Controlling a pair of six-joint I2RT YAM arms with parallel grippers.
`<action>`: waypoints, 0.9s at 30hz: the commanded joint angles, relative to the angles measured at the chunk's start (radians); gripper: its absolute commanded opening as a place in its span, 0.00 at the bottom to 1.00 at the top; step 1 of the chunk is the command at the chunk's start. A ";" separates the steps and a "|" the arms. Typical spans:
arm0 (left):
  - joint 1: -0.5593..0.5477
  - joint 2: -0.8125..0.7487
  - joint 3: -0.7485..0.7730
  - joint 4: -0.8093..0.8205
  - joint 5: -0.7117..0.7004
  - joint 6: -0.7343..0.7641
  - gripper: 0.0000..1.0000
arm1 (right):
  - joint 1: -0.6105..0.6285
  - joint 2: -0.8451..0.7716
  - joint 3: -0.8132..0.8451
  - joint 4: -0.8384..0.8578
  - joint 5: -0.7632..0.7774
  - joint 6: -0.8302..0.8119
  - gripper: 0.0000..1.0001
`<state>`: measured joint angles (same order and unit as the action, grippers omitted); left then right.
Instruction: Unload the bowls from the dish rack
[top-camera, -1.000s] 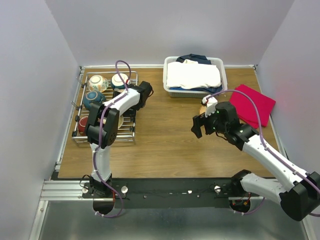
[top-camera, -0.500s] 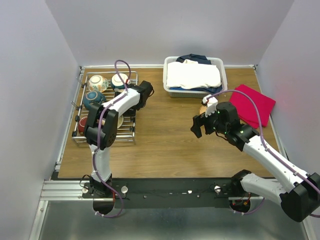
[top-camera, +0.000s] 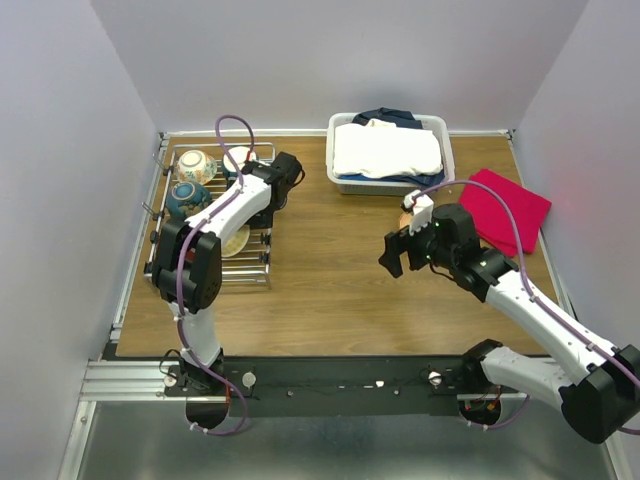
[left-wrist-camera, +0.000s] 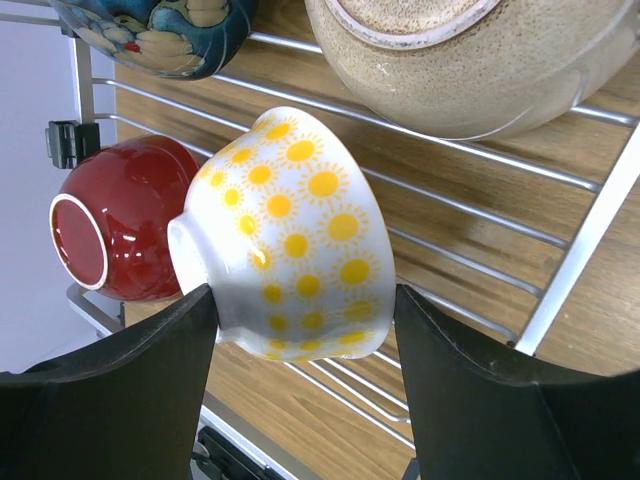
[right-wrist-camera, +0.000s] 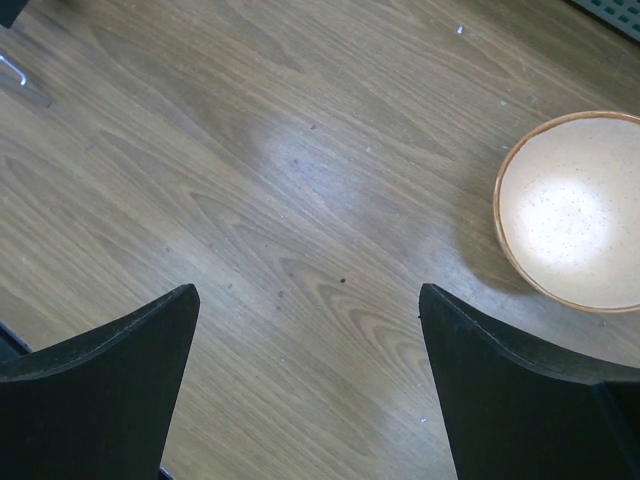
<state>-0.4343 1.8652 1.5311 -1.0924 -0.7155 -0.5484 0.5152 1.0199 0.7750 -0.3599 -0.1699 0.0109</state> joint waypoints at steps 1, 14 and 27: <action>-0.006 -0.064 0.031 0.011 0.013 0.005 0.52 | 0.002 0.006 0.024 0.025 -0.069 0.027 0.98; 0.028 -0.242 0.000 0.101 0.117 0.019 0.50 | 0.005 0.121 0.023 0.326 -0.391 0.233 1.00; 0.101 -0.552 -0.164 0.333 0.450 -0.028 0.47 | 0.028 0.406 0.081 0.815 -0.548 0.644 1.00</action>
<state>-0.3367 1.3952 1.4113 -0.8948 -0.4309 -0.5484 0.5308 1.3388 0.8158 0.1932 -0.6346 0.4297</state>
